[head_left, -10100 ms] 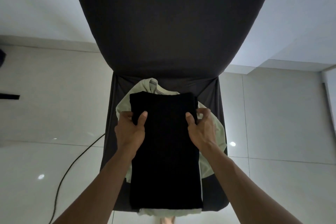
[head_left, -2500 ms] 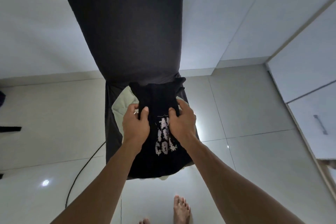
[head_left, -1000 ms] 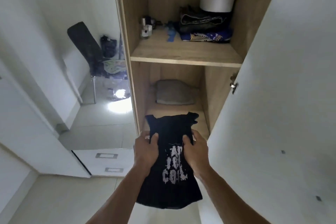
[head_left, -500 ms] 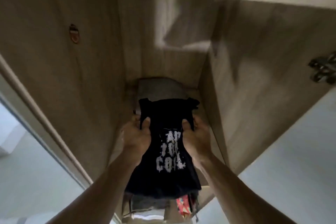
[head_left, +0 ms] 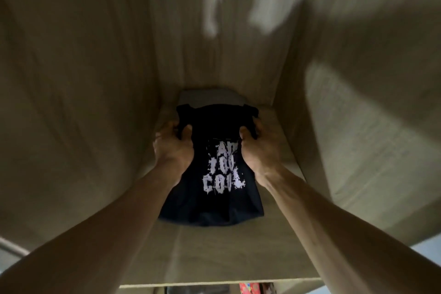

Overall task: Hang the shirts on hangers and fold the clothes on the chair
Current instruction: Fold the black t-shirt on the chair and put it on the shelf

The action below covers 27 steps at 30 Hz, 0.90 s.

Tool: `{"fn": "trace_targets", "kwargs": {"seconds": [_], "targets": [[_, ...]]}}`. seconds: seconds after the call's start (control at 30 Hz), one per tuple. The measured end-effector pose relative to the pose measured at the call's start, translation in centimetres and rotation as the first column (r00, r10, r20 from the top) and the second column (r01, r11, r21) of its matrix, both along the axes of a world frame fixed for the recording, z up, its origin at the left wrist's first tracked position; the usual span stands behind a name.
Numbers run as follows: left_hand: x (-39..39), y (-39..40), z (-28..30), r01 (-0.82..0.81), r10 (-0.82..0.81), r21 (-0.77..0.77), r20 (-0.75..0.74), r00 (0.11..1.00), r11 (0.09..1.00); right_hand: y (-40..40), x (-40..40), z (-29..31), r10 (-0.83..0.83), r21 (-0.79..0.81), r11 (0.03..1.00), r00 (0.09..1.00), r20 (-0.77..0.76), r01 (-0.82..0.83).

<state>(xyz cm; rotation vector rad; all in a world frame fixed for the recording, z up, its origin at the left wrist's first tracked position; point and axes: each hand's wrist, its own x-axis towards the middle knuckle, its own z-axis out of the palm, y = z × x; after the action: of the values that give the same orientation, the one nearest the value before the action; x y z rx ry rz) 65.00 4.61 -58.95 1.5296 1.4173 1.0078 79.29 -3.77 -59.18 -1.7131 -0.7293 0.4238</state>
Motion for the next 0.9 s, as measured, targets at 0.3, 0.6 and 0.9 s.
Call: {"fn": "trace_targets", "kwargs": {"seconds": [0.3, 0.6, 0.9], "targets": [[-2.0, -0.3, -5.7, 0.036, -0.094, -0.257, -0.214, 0.972, 0.966, -2.5, 0.0, -4.0, -0.124, -0.253, 0.964, 0.982, -0.140, 0.086], [-5.1, -4.9, -6.4, 0.107, -0.177, -0.152, -0.592, 0.786, 0.983, -7.5, -2.5, -5.1, 0.051, -0.457, 0.889, 0.988, 0.145, 0.021], [-6.7, -7.6, -6.2, 0.172, -0.210, -0.126, -0.726, 0.655, 0.977, -10.0, -3.7, -6.6, 0.141, -0.496, 0.867, 0.934, 0.329, 0.044]]}}
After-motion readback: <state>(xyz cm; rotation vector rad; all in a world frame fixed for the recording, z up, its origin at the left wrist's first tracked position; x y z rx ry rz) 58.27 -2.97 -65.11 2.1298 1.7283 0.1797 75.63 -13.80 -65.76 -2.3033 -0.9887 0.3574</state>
